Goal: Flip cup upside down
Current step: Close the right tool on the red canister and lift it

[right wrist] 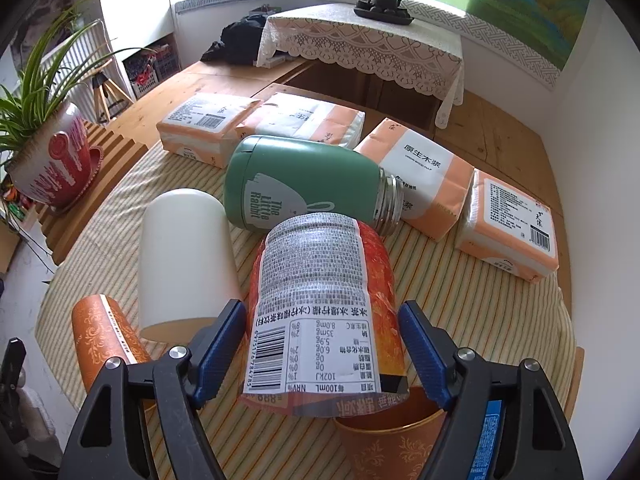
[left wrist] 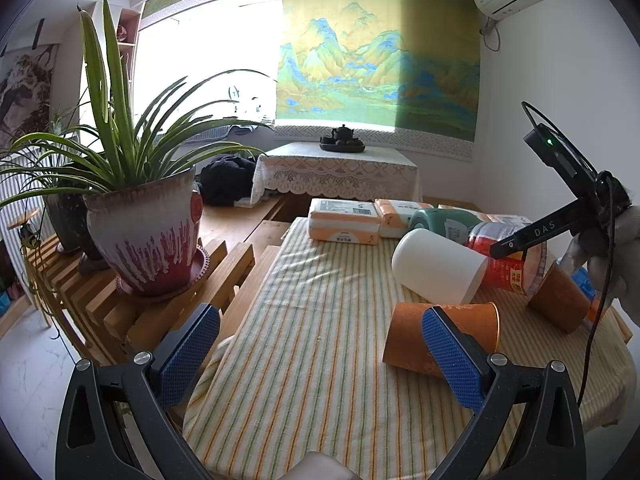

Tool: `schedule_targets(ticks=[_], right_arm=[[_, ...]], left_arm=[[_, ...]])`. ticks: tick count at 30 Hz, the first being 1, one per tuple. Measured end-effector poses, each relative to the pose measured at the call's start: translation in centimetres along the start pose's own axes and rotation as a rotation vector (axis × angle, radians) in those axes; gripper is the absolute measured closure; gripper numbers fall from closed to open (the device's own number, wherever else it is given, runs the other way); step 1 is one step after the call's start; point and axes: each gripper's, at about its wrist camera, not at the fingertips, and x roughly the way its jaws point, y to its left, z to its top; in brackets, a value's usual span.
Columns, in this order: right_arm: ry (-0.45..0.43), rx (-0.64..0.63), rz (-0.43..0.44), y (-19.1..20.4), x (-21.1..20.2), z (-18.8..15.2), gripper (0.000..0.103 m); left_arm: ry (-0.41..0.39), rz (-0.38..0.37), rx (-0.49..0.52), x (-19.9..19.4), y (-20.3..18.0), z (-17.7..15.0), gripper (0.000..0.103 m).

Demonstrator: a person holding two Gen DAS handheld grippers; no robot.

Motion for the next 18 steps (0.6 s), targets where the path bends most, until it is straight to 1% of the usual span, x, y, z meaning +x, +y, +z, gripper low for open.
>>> schedule_targets(ticks=[11,18], right_arm=[[-0.064,0.042,0.005,-0.1,-2.5,0.5,0.029],[-0.132,0.039,0.015,0.5,-6.1,-0.8,0.029]], left_arm=[[-0.014,0.004,-0.005,-0.9,0.1,0.0,0.001],[-0.022,-0.005,0.003,-1.6,-0.2,0.1,0.001]])
